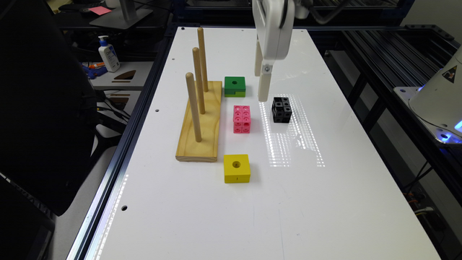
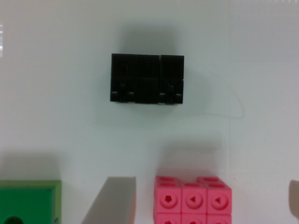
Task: Pick up pink block.
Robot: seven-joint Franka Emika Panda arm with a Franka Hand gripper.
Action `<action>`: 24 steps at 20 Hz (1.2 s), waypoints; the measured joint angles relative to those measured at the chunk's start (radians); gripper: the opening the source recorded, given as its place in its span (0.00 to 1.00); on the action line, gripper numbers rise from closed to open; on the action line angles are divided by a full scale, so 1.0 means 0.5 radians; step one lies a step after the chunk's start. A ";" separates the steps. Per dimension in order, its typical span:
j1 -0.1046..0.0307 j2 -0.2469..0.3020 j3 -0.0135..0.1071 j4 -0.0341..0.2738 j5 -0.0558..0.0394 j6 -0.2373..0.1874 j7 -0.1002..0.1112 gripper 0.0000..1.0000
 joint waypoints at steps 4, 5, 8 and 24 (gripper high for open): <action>-0.001 0.112 0.000 0.002 0.000 0.117 0.000 1.00; -0.001 0.124 0.000 0.002 0.000 0.129 0.000 1.00; -0.002 0.126 0.000 0.024 0.000 0.138 0.000 1.00; -0.002 0.346 0.000 0.068 -0.003 0.343 0.000 1.00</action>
